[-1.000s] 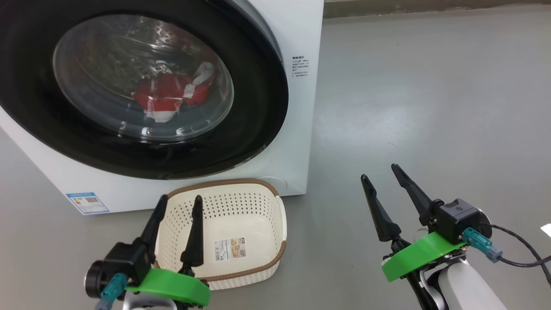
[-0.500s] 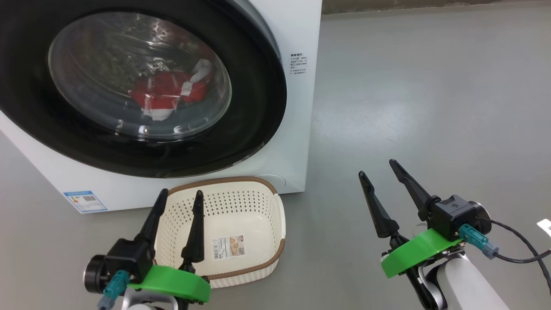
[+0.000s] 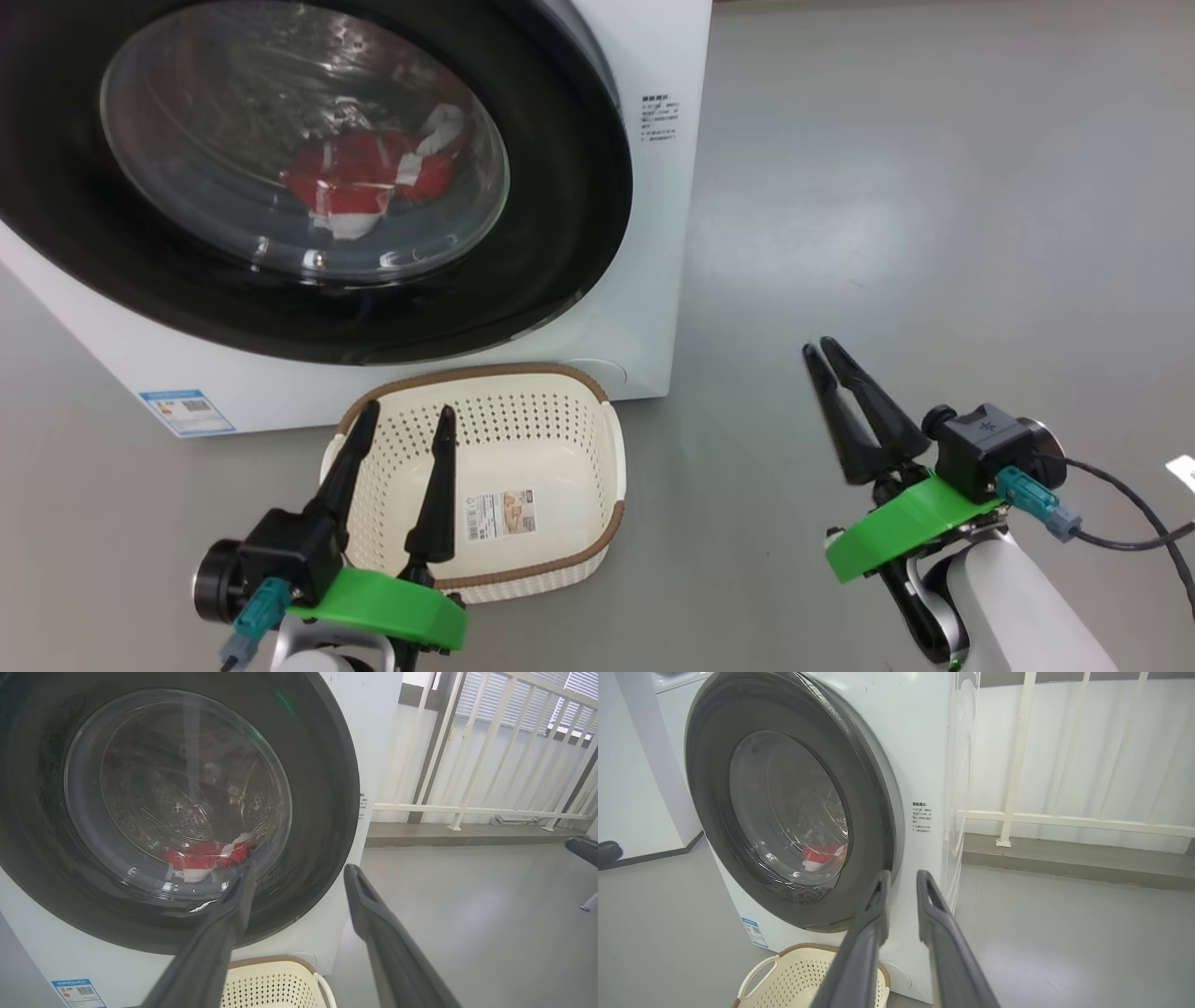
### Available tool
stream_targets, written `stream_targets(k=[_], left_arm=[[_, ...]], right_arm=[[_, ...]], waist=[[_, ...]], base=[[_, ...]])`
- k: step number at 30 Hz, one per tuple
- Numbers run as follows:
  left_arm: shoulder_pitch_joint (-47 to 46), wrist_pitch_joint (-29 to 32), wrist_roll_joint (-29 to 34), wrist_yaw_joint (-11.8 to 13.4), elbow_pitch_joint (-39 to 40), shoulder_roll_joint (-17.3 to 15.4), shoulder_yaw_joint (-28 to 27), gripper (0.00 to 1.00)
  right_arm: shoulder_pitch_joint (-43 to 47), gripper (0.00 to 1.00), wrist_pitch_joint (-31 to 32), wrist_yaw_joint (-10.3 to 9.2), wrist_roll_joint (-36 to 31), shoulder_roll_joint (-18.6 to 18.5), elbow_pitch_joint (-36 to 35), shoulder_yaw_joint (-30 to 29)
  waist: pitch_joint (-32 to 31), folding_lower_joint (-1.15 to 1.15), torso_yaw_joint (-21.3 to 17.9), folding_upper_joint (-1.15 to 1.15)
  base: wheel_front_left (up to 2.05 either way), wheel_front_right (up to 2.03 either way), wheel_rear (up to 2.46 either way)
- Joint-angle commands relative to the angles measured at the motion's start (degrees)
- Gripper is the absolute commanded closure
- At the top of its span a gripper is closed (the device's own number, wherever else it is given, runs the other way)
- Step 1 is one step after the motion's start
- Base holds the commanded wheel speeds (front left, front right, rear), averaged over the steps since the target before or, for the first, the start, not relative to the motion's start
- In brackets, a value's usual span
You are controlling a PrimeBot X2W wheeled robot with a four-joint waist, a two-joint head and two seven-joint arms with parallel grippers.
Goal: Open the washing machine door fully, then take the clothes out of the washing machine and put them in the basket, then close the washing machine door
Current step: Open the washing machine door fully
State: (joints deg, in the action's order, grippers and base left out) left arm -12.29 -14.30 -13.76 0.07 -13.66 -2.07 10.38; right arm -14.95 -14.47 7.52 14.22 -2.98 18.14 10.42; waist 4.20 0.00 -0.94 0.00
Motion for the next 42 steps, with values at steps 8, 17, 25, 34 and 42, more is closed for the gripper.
stream_targets(k=[8,17,25,34,42], left_arm=[[-3.73,-0.7,0.15,-0.21,2.65,-0.81,-1.04,0.0],[-6.27,-0.7,0.68,0.04,4.08,-0.81,0.61,0.0],[-8.15,-0.7,0.61,0.57,6.35,-0.81,2.06,0.0],[-8.68,-0.7,-1.84,1.53,7.59,-0.81,2.91,0.0],[-9.94,-0.7,-2.23,1.38,7.83,-0.81,3.28,0.0]], right_arm=[[-6.46,1.0,-0.52,-0.03,5.69,0.11,-0.14,-0.06],[-13.71,1.0,-0.52,-0.03,23.9,0.11,1.57,-0.24],[-20.37,1.0,2.78,-0.03,39.25,-0.22,2.07,0.58],[-25.32,1.0,11.36,-0.03,57.38,-1.55,0.82,-1.64],[-30.5,1.0,19.89,-0.03,70.36,-2.89,3.14,-5.21]], waist=[[4.7,0.0,1.98,0.0],[9.48,0.0,3.8,0.0],[13.24,0.0,5.57,0.0],[15.72,0.0,8.09,0.0],[18.41,0.0,9.36,0.0]], base=[[0.0,0.0,0.0],[0.0,0.0,0.0],[0.0,0.0,0.0],[0.0,0.0,0.0],[0.0,0.0,0.0]])
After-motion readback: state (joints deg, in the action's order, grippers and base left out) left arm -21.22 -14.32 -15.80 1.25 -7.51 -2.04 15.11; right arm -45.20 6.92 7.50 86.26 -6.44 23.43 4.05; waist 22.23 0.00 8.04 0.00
